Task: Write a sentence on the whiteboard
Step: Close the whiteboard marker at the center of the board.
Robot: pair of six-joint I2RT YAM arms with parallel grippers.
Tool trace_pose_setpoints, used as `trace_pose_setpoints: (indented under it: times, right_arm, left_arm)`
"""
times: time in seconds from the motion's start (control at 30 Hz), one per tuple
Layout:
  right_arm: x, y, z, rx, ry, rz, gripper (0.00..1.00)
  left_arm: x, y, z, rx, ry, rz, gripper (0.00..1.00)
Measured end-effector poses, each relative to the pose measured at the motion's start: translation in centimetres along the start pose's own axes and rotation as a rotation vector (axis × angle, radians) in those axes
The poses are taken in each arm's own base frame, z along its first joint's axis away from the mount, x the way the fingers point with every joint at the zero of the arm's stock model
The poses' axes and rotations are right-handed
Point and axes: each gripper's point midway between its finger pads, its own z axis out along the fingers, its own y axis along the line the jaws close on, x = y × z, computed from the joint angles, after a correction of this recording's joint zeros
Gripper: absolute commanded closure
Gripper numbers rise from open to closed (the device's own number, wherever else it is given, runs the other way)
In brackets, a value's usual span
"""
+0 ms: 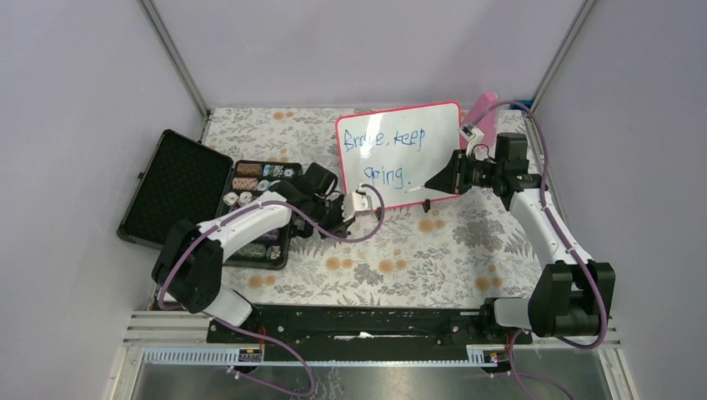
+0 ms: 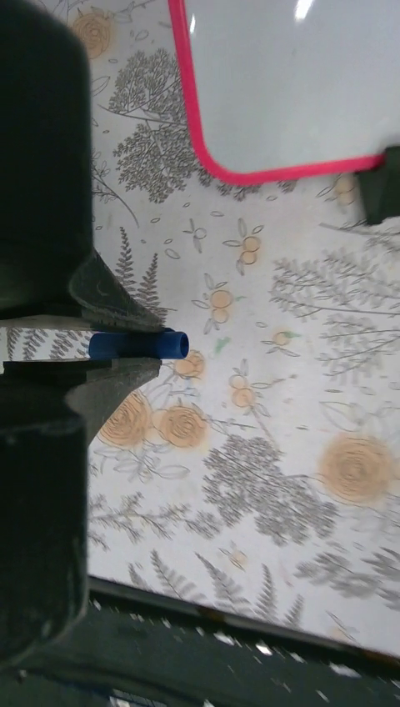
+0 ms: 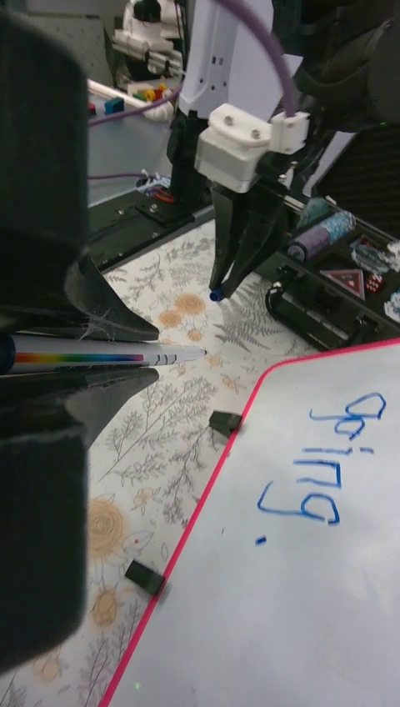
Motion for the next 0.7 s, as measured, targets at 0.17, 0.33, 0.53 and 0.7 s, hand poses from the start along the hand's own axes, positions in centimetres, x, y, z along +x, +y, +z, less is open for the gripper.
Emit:
trace_pose_setpoints:
  times: [0.17,0.33,0.53,0.7]
  right_arm:
    - [1.0,2.0,1.2,-0.096,0.028,0.013,1.00]
    - [1.7,4.8,2.1,-0.231,0.056,0.029,1.00]
    - [2.7,6.0,2.8,-0.333,0.081,0.111,1.00]
    - [2.9,7.1,3.1,-0.396,0.103,0.136,1.00]
  left_arm:
    - [-4.0,0.1,-1.3,0.008,-0.105,-0.073,1.00]
    - [-8.1,0.3,-2.9,0.025,-0.208,-0.117,1.00]
    - [-10.0,-0.2,-3.7,0.061,-0.264,-0.152,1.00]
    - [-10.7,-1.3,-4.1,0.122,-0.292,-0.163,1.00]
